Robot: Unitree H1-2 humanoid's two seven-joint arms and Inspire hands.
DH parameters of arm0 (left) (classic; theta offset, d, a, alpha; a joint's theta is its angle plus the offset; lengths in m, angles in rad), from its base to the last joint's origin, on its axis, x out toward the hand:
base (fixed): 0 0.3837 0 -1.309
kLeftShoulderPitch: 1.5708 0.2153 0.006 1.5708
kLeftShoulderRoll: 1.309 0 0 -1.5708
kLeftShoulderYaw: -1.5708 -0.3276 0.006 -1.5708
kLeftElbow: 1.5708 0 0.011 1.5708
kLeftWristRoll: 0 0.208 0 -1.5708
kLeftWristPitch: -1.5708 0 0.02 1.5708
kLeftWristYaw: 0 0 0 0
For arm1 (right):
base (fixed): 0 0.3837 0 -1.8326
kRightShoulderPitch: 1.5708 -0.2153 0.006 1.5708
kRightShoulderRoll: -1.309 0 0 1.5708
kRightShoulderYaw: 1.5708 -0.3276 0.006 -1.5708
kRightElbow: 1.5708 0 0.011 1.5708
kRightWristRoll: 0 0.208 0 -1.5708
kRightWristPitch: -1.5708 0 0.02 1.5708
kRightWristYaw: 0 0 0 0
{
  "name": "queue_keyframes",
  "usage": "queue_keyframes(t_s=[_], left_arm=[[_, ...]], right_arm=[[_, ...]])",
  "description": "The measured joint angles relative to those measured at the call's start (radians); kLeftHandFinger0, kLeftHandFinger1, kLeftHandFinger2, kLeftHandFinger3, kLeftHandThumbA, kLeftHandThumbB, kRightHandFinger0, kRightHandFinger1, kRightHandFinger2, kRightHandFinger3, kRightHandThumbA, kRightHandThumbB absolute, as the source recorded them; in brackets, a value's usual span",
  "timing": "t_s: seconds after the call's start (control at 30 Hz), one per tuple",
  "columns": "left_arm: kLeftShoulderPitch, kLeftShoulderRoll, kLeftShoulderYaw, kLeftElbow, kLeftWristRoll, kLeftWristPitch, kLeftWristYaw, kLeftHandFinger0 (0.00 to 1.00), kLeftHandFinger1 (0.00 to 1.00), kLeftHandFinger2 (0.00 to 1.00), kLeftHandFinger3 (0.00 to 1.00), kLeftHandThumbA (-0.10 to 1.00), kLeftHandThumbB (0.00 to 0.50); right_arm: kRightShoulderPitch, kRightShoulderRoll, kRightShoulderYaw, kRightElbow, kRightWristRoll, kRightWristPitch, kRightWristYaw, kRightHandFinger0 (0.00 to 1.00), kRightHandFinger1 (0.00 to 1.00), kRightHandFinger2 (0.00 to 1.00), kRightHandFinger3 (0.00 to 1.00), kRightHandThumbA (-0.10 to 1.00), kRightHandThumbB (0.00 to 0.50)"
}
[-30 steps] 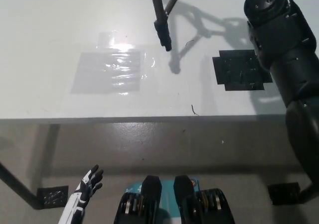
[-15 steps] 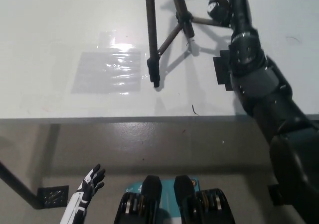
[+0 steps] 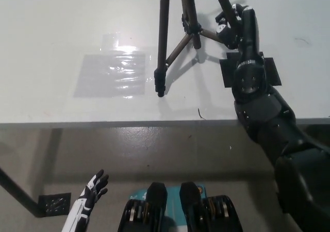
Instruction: A tripod lies near the right hand side of the table and the robot grab a leg of the tripod using its right hand and put it up right.
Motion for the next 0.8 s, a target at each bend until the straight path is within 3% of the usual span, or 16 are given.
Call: queue_keyframes(t_s=[0.3, 0.43, 0.47, 0.5, 0.53, 0.57, 0.6, 0.63, 0.67, 0.7, 0.8], left_arm=[[-0.006, 0.0, 0.004, 0.0, 0.009, -0.005, 0.0, 1.0, 1.0, 1.0, 1.0, 1.0, 0.329], [-0.011, 0.0, 0.007, 0.001, 0.011, -0.008, 0.0, 1.0, 1.0, 1.0, 1.0, 1.0, 0.316], [-0.012, 0.0, 0.008, 0.001, 0.011, -0.01, 0.0, 1.0, 1.0, 1.0, 1.0, 1.0, 0.316], [-0.012, 0.0, 0.009, 0.001, 0.012, -0.011, 0.0, 1.0, 1.0, 1.0, 1.0, 1.0, 0.319], [-0.013, 0.0, 0.009, 0.001, 0.012, -0.011, 0.0, 1.0, 1.0, 1.0, 1.0, 1.0, 0.319], [-0.013, 0.0, 0.01, 0.002, 0.012, -0.012, 0.0, 1.0, 1.0, 1.0, 1.0, 1.0, 0.31], [-0.013, 0.0, 0.011, 0.002, 0.012, -0.013, 0.0, 1.0, 1.0, 1.0, 1.0, 1.0, 0.31], [-0.013, 0.0, 0.011, 0.003, 0.012, -0.013, 0.0, 1.0, 1.0, 1.0, 1.0, 1.0, 0.318], [-0.013, 0.0, 0.011, 0.004, 0.013, -0.013, 0.0, 1.0, 1.0, 1.0, 1.0, 1.0, 0.32], [-0.013, 0.0, 0.011, 0.004, 0.013, -0.013, 0.0, 1.0, 1.0, 1.0, 1.0, 1.0, 0.323], [-0.013, 0.0, 0.011, 0.005, 0.013, -0.013, 0.0, 1.0, 1.0, 1.0, 1.0, 1.0, 0.321]], right_arm=[[0.007, -0.001, 0.012, 0.001, 0.027, -0.003, 0.0, 0.0, 0.03, 0.4, 0.35, -0.1, 0.13], [0.007, -0.005, 0.022, -0.001, 0.031, -0.004, 0.006, 0.07, 0.33, 0.7, 0.63, -0.09, 0.164], [0.007, -0.006, 0.025, -0.001, 0.034, -0.004, 0.014, 0.18, 0.46, 0.81, 0.73, -0.05, 0.17], [0.007, -0.008, 0.028, -0.001, 0.036, -0.004, 0.025, 0.46, 0.63, 0.91, 0.86, 0.08, 0.229], [0.007, -0.01, 0.029, -0.001, 0.038, -0.004, 0.035, 0.61, 0.76, 0.99, 1.0, 0.23, 0.288], [0.006, -0.015, 0.03, -0.002, 0.043, -0.005, 0.053, 0.77, 0.92, 1.0, 1.0, 0.4, 0.372], [0.006, -0.019, 0.031, -0.002, 0.047, -0.005, 0.071, 0.77, 0.91, 1.0, 1.0, 0.42, 0.381], [0.006, -0.023, 0.033, -0.002, 0.05, -0.005, 0.089, 1.0, 1.0, 1.0, 1.0, 0.62, 0.466], [0.006, -0.029, 0.034, -0.002, 0.053, -0.004, 0.114, 1.0, 1.0, 1.0, 1.0, 0.66, 0.494], [0.006, -0.032, 0.035, -0.001, 0.055, -0.004, 0.131, 1.0, 1.0, 1.0, 1.0, 0.72, 0.5], [0.007, -0.049, 0.035, -0.001, 0.063, -0.002, 0.184, 1.0, 1.0, 1.0, 1.0, 0.76, 0.5]])
